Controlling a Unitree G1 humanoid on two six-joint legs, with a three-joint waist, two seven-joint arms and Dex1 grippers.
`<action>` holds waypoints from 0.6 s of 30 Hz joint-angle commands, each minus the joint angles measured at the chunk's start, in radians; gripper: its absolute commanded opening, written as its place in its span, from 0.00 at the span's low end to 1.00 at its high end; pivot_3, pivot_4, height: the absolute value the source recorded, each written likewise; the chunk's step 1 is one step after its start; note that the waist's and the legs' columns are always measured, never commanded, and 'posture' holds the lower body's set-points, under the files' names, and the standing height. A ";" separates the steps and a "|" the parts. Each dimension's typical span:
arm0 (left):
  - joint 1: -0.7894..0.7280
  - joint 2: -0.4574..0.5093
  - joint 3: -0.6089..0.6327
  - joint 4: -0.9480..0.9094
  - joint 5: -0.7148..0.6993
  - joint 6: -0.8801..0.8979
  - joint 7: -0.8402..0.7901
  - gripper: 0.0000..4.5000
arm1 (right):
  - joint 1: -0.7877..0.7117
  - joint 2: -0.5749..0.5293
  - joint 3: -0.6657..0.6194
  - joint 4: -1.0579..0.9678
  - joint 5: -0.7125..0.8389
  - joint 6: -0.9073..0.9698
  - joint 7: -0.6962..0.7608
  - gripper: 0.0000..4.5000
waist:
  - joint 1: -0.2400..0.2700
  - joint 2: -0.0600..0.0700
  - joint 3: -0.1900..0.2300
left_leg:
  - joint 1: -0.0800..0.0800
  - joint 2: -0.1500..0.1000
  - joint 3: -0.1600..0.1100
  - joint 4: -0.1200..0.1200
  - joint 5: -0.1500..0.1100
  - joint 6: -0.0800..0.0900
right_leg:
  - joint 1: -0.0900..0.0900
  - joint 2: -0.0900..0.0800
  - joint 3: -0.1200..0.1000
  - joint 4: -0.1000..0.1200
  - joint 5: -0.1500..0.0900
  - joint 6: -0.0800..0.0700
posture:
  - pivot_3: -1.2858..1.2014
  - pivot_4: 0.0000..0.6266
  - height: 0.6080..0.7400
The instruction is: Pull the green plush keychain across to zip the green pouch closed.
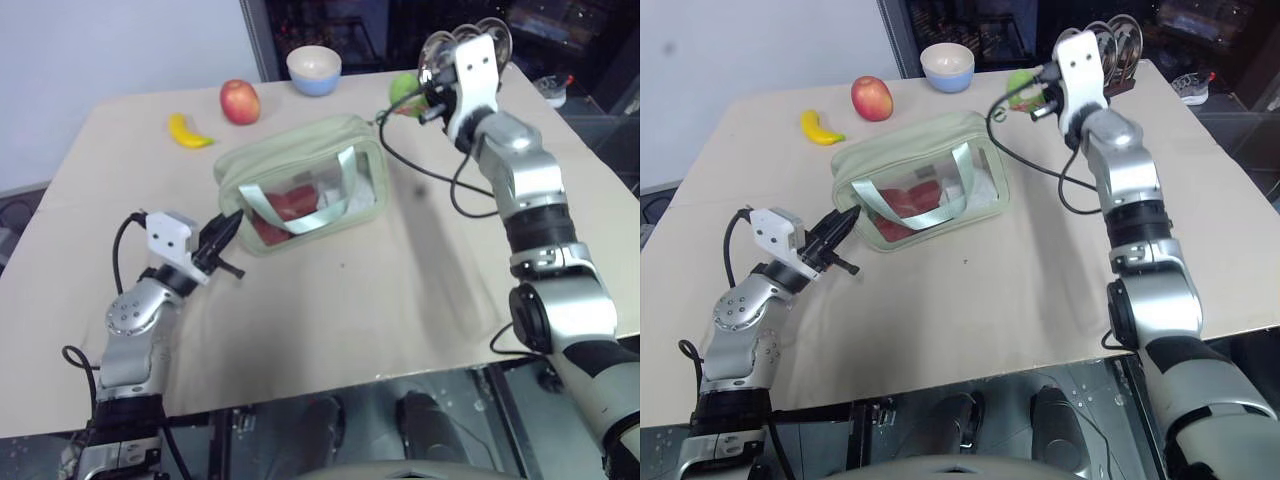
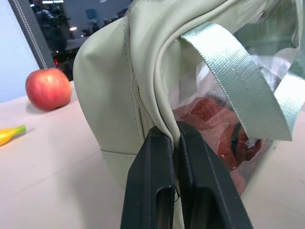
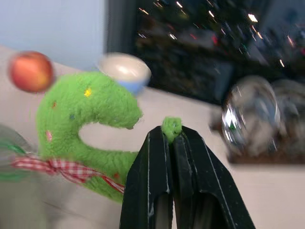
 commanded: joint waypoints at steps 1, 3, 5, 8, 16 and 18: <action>0.027 0.002 0.066 0.021 -0.011 0.047 0.051 0.00 | 0.079 -0.010 -0.031 -0.008 -0.018 -0.008 -0.058 0.01 | 0.000 0.000 0.000 | 0.001 0.000 0.000 0.000 0.000 0.000 | 0.000 0.000 0.001 0.000 0.000 0.000 | 0.52 0.24 1.00; 0.026 0.003 0.064 0.011 -0.015 0.054 0.053 0.00 | 0.131 0.009 -0.003 0.002 -0.029 -0.011 -0.053 0.01 | -0.002 0.000 -0.001 | 0.002 0.001 0.003 0.000 0.000 0.000 | 0.000 0.000 0.003 0.001 0.000 0.000 | 0.52 0.24 1.00; 0.023 0.006 0.063 0.005 -0.017 0.061 0.054 0.00 | 0.174 0.025 0.032 0.007 -0.052 -0.023 -0.039 0.01 | -0.006 0.000 0.000 | 0.004 0.001 0.005 -0.001 0.000 0.000 | 0.001 0.001 0.006 0.003 0.000 0.000 | 0.52 0.24 1.00; 0.013 0.013 0.070 -0.004 -0.024 0.076 0.054 0.00 | 0.226 0.038 0.098 0.035 -0.109 -0.069 -0.030 0.01 | -0.008 0.000 -0.001 | 0.012 0.003 0.009 -0.002 -0.002 0.004 | 0.006 0.003 0.010 0.005 0.000 0.000 | 0.52 0.24 1.00; 0.011 0.026 0.092 -0.011 -0.032 0.093 0.053 0.00 | 0.221 -0.013 0.153 0.152 -0.243 -0.147 -0.136 0.01 | -0.008 0.000 -0.001 | 0.015 0.004 0.011 -0.002 -0.003 0.004 | 0.007 0.004 0.011 0.007 0.001 -0.001 | 0.52 0.24 1.00; 0.012 0.024 0.090 -0.012 -0.033 0.095 0.055 0.00 | 0.224 -0.035 0.179 0.168 -0.286 -0.164 -0.161 0.01 | -0.008 0.000 -0.001 | 0.015 0.005 0.011 -0.002 -0.002 0.004 | 0.007 0.004 0.011 0.007 0.001 -0.001 | 0.52 0.24 1.00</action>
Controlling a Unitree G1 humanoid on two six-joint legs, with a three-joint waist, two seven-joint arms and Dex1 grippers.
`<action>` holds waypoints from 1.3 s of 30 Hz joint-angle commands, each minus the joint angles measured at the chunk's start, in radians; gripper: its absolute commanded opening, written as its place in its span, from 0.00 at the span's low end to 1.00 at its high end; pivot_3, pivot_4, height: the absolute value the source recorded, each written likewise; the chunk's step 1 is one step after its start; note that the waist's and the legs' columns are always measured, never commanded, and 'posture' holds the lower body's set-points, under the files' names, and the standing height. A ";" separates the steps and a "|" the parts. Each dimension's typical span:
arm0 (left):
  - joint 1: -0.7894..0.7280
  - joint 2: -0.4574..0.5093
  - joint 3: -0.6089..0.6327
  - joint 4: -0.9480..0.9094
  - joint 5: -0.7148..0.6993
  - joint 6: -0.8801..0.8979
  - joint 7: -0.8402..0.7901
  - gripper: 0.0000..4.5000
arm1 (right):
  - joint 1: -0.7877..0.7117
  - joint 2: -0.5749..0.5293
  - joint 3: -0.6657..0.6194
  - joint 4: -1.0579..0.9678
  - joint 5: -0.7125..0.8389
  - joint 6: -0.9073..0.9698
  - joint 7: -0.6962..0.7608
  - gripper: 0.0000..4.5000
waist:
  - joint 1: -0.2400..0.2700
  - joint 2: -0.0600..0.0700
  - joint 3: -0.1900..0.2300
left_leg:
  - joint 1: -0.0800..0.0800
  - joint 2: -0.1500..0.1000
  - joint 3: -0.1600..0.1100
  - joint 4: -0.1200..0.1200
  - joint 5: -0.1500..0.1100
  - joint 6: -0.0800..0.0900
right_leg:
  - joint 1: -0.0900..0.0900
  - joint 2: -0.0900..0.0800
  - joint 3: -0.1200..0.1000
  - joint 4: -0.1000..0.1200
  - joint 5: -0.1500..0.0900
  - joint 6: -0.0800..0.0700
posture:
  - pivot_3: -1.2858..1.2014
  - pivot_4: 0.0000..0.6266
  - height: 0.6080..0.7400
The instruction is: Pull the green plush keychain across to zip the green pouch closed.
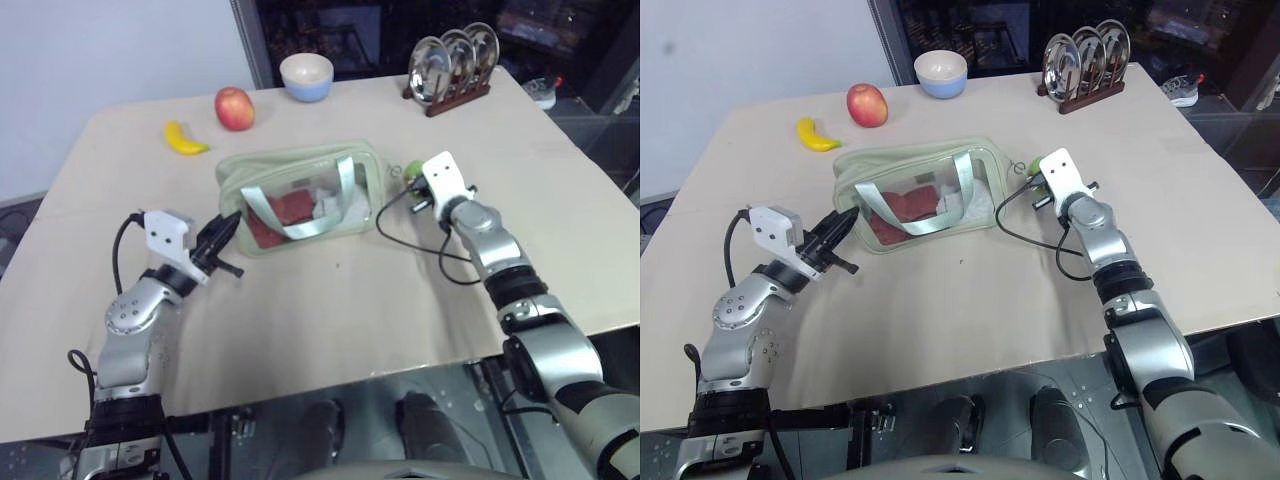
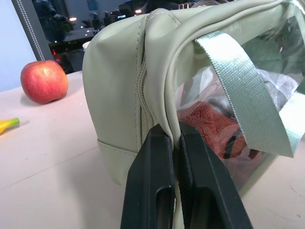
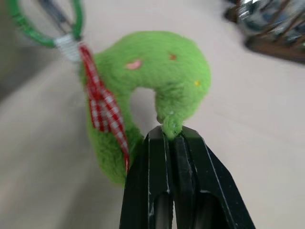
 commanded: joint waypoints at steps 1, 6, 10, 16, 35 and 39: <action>0.019 0.021 0.079 0.013 -0.001 0.014 0.033 0.00 | 0.009 -0.064 0.034 0.048 -0.103 -0.023 -0.068 0.01 | 0.000 0.000 0.000 | 0.000 0.000 0.000 0.000 0.000 0.000 | 0.000 0.000 0.000 0.000 0.000 0.000 | 0.52 0.24 1.00; 0.016 0.018 0.077 0.013 -0.003 0.022 0.035 0.00 | 0.025 -0.087 0.103 0.059 -0.182 -0.084 -0.068 0.01 | 0.001 0.000 0.000 | 0.000 0.001 0.001 0.000 0.000 0.000 | 0.000 0.000 0.000 0.000 0.000 0.000 | 0.52 0.24 1.00; -0.003 0.019 0.069 0.019 -0.002 0.026 0.029 0.00 | 0.058 -0.119 0.239 0.022 -0.299 -0.265 -0.021 0.01 | 0.003 0.000 0.000 | 0.000 0.001 0.001 0.000 0.000 -0.001 | 0.000 0.001 0.000 -0.001 0.000 0.000 | 0.52 0.24 1.00; -0.034 0.017 0.056 0.029 0.004 0.029 0.022 0.00 | 0.039 -0.171 0.357 0.055 -0.468 -0.379 -0.064 0.01 | 0.005 0.000 0.000 | 0.001 0.003 0.003 0.000 0.000 -0.002 | 0.000 0.002 0.001 -0.001 0.000 0.000 | 0.52 0.24 1.00; -0.118 -0.011 -0.014 0.035 0.005 -0.036 -0.085 0.00 | 0.109 -0.115 -0.024 -0.287 0.034 -0.132 0.257 0.23 | 0.031 -0.002 0.000 | -0.002 0.005 0.001 0.000 0.000 -0.004 | 0.002 0.004 -0.001 -0.008 0.001 -0.001 | 0.52 0.24 1.00; -0.152 -0.007 -0.010 0.063 -0.007 -0.012 -0.101 0.00 | 0.188 -0.153 -0.074 -0.494 0.131 0.028 0.356 0.65 | 0.046 -0.002 0.000 | -0.004 0.006 -0.003 -0.001 0.000 -0.005 | 0.002 0.004 -0.006 -0.014 0.001 -0.002 | 0.52 0.24 1.00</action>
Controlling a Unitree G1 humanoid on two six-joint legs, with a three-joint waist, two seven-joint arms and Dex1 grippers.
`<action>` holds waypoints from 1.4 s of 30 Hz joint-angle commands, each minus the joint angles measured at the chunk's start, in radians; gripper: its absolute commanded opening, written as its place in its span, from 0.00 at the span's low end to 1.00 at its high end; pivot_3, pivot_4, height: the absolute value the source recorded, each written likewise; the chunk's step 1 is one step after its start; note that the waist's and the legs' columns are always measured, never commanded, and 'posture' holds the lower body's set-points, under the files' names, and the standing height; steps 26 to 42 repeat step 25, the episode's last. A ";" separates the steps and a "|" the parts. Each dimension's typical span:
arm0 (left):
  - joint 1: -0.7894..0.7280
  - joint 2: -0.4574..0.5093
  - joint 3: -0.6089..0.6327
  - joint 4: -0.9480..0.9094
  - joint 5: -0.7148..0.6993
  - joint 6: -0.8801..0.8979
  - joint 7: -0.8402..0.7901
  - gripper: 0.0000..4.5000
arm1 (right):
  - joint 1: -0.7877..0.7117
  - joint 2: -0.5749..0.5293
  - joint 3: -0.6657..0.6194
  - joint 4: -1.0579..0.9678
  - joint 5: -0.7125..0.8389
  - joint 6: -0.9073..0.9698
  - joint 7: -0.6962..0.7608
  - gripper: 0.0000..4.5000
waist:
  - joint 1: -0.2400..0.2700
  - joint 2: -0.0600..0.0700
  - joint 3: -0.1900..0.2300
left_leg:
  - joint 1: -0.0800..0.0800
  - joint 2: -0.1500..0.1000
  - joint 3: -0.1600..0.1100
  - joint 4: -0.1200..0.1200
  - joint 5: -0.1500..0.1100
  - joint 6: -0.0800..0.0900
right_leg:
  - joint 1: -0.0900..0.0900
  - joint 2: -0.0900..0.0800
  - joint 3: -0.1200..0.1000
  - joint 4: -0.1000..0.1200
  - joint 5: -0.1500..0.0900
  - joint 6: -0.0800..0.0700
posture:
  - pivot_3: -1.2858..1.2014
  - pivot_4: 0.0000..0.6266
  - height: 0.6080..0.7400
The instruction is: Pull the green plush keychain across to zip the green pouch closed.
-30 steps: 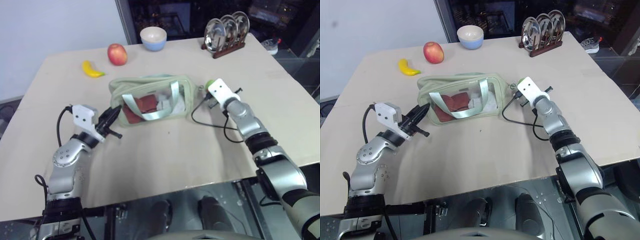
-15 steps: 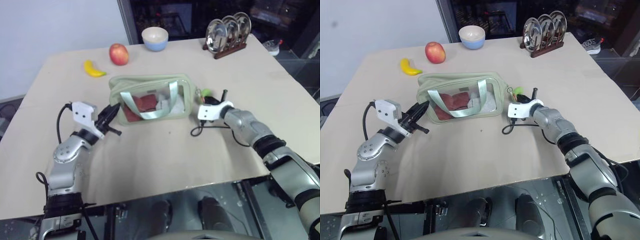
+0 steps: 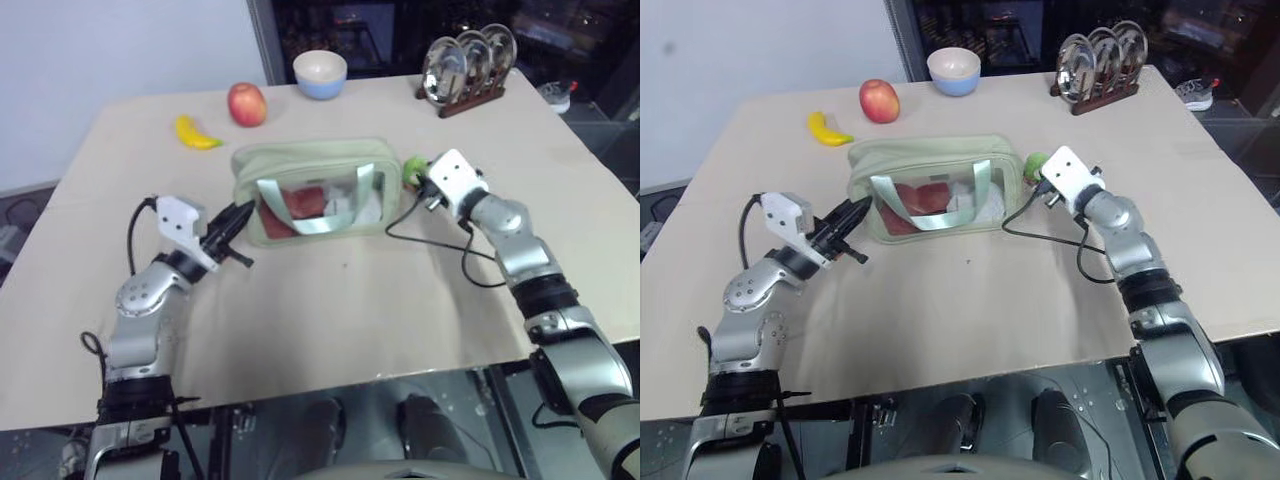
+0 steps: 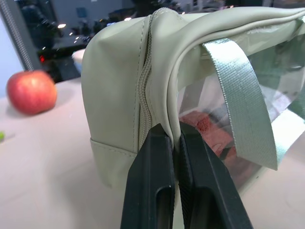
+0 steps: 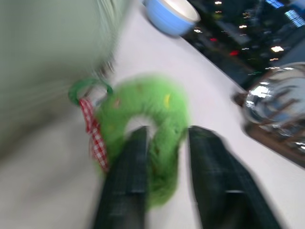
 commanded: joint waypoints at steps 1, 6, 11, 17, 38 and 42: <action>-0.017 0.016 0.029 -0.020 -0.037 0.023 -0.020 0.08 | 0.057 -0.032 -0.074 -0.199 0.108 0.138 0.074 0.76 | 0.001 0.000 0.000 | -0.001 0.000 0.000 0.000 0.000 0.000 | 0.000 0.000 0.000 -0.001 0.000 0.000 | 0.52 0.24 1.00; 0.068 0.050 0.068 -0.134 -0.121 0.129 -0.055 0.54 | 0.185 -0.097 -0.142 -0.428 0.248 0.314 0.175 0.77 | -0.003 0.000 0.000 | -0.002 0.000 0.000 -0.001 -0.002 0.001 | -0.001 -0.001 0.000 -0.003 0.000 0.000 | 0.52 0.24 1.00; 0.272 0.109 0.166 -0.331 -0.237 0.222 -0.104 0.61 | 0.365 -0.189 -0.239 -0.675 0.399 0.440 0.256 0.99 | -0.002 0.001 0.001 | -0.002 0.002 0.000 -0.002 -0.005 0.002 | 0.000 -0.003 0.001 -0.005 0.000 0.000 | 0.52 0.24 1.00; 0.512 0.153 0.281 -0.497 -0.320 0.311 -0.135 0.61 | 0.526 -0.313 -0.342 -0.825 0.490 0.516 0.304 0.99 | 0.012 0.002 0.002 | 0.000 0.002 0.001 -0.002 -0.007 0.005 | 0.003 -0.003 0.000 -0.007 0.000 0.000 | 0.52 0.24 1.00; 0.707 0.165 0.308 -0.574 -0.305 0.303 -0.219 0.61 | 0.561 -0.434 -0.361 -0.781 0.470 0.458 0.373 0.99 | 0.034 0.002 0.002 | 0.000 0.005 0.003 0.000 -0.008 0.005 | 0.005 -0.004 -0.002 -0.010 -0.001 0.000 | 0.52 0.24 1.00; 0.707 0.165 0.308 -0.574 -0.305 0.303 -0.219 0.61 | 0.561 -0.434 -0.361 -0.781 0.470 0.458 0.373 0.99 | 0.034 0.002 0.002 | 0.000 0.005 0.003 0.000 -0.008 0.005 | 0.005 -0.004 -0.002 -0.010 -0.001 0.000 | 0.52 0.24 1.00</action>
